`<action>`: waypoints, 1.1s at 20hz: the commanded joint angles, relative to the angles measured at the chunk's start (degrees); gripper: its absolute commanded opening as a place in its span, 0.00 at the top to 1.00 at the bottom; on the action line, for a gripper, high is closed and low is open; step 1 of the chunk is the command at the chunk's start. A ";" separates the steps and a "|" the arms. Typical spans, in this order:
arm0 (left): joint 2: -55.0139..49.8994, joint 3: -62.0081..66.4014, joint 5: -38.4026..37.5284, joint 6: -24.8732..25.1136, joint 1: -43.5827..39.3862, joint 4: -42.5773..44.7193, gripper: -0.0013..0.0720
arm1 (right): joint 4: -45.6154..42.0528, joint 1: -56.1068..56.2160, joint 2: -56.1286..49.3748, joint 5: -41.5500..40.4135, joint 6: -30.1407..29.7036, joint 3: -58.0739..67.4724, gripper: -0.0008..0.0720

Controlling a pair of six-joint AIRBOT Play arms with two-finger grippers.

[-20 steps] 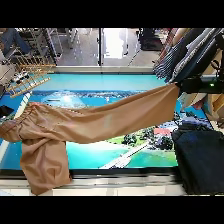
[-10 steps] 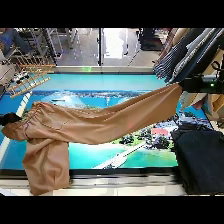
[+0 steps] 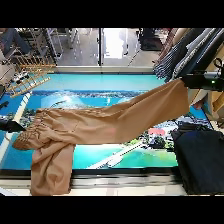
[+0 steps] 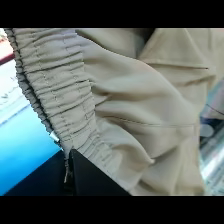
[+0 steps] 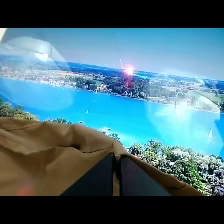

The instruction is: Fold the clothes and pants, and hang the long-sleeved shirts on hangers.

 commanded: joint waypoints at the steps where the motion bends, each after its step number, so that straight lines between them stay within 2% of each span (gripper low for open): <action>1: 0.37 0.04 -2.19 -3.85 -0.76 -1.57 0.21 | -0.17 0.00 -1.11 -2.29 0.02 -0.20 0.96; 2: 0.37 0.48 0.02 -5.53 -0.74 -3.82 0.05 | -0.15 0.00 -1.81 -2.23 0.02 -0.22 0.96; 4: 0.37 2.56 8.52 -6.73 -0.74 -10.05 0.05 | 0.11 0.17 -3.78 -2.25 0.17 -0.24 0.96; 6: 0.37 4.90 18.56 -10.78 -1.95 -13.42 0.05 | 1.36 0.17 -6.05 -2.23 0.44 -0.24 0.96; 10: -0.39 5.22 29.07 -14.82 -8.24 -8.94 0.10 | 2.67 0.98 -9.57 -2.25 0.42 -0.24 0.96; 11: -0.72 5.22 31.50 -16.76 -9.92 -7.43 0.11 | 2.67 1.49 -9.84 -2.29 0.28 -0.31 0.96; 12: -1.09 5.22 34.16 -19.74 -11.58 -5.55 0.15 | 2.60 1.99 -9.97 -2.29 0.13 -0.28 0.96; 17: -2.67 5.25 36.57 -30.05 -15.34 5.03 0.16 | 2.67 2.38 -9.97 -2.23 -0.24 -0.28 0.96; 22: -3.23 5.25 37.97 -28.94 -15.69 2.64 0.16 | 2.82 2.38 -9.97 -1.90 -0.24 -0.28 0.96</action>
